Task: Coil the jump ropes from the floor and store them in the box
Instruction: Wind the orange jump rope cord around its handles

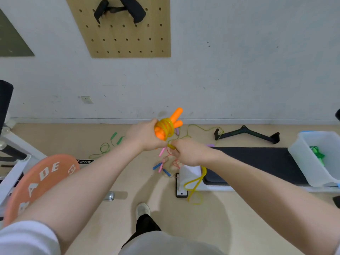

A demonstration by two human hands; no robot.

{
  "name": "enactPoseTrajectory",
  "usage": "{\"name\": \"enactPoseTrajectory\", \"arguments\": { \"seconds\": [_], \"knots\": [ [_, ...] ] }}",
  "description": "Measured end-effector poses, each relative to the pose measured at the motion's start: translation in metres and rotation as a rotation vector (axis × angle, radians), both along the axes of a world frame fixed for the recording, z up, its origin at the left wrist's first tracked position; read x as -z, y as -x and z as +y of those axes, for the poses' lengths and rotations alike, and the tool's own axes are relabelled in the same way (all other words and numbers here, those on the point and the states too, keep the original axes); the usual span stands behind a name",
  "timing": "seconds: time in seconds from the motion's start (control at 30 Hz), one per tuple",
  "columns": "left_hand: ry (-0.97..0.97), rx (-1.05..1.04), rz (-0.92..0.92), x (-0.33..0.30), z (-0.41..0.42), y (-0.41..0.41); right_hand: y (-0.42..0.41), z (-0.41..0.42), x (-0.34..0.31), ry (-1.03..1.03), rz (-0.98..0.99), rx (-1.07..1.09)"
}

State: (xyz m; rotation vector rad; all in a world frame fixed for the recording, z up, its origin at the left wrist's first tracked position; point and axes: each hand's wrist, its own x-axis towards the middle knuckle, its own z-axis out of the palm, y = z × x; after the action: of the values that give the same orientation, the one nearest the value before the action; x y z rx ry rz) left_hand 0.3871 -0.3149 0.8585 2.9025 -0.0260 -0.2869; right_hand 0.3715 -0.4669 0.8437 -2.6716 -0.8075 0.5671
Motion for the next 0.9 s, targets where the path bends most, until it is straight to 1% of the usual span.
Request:
{"name": "enactPoseTrajectory", "arguments": {
  "seconds": [0.07,0.17,0.23,0.3,0.37,0.43,0.5,0.57,0.6,0.63,0.67,0.73,0.8,0.83,0.87,0.9],
  "knots": [
    [-0.104,0.029,0.024,-0.001,0.003,0.001,-0.002,-0.002,-0.016,0.078,-0.099,-0.078],
    [-0.277,0.136,0.042,0.000,-0.003,0.007,-0.006,-0.003,-0.036,0.151,-0.203,-0.158],
    [-0.349,0.258,0.039,-0.002,-0.011,0.013,-0.008,-0.002,-0.051,0.174,-0.266,-0.193],
    [-0.405,0.431,-0.001,-0.006,-0.021,0.020,-0.013,-0.002,-0.063,0.193,-0.305,-0.222],
    [-0.436,0.587,-0.115,-0.012,-0.027,0.028,-0.021,-0.006,-0.067,0.128,-0.270,-0.225],
    [-0.414,0.664,-0.240,-0.016,-0.026,0.032,-0.028,-0.014,-0.063,-0.038,-0.149,-0.144],
    [-0.315,0.653,-0.334,-0.020,-0.020,0.033,-0.032,-0.023,-0.059,-0.289,0.076,-0.040],
    [-0.137,0.598,-0.346,-0.027,-0.014,0.034,-0.035,-0.031,-0.055,-0.550,0.335,0.037],
    [-0.056,0.576,-0.344,-0.029,-0.012,0.035,-0.036,-0.034,-0.054,-0.618,0.404,0.061],
    [0.020,0.551,-0.337,-0.031,-0.010,0.036,-0.039,-0.034,-0.050,-0.647,0.434,0.097],
    [0.104,0.515,-0.314,-0.032,-0.008,0.038,-0.040,-0.032,-0.047,-0.628,0.417,0.133],
    [0.279,0.424,-0.217,-0.031,-0.004,0.041,-0.045,-0.032,-0.034,-0.562,0.309,0.240],
    [0.470,0.326,-0.120,-0.029,-0.003,0.045,-0.041,-0.030,-0.019,-0.597,0.252,0.330],
    [0.595,0.274,-0.078,-0.027,-0.005,0.045,-0.037,-0.028,-0.011,-0.634,0.216,0.348],
    [0.722,0.218,-0.043,-0.025,-0.008,0.045,-0.029,-0.024,-0.007,-0.627,0.157,0.335],
    [0.823,0.157,-0.020,-0.022,-0.011,0.043,-0.020,-0.018,-0.004,-0.574,0.074,0.317]
  ]
}}
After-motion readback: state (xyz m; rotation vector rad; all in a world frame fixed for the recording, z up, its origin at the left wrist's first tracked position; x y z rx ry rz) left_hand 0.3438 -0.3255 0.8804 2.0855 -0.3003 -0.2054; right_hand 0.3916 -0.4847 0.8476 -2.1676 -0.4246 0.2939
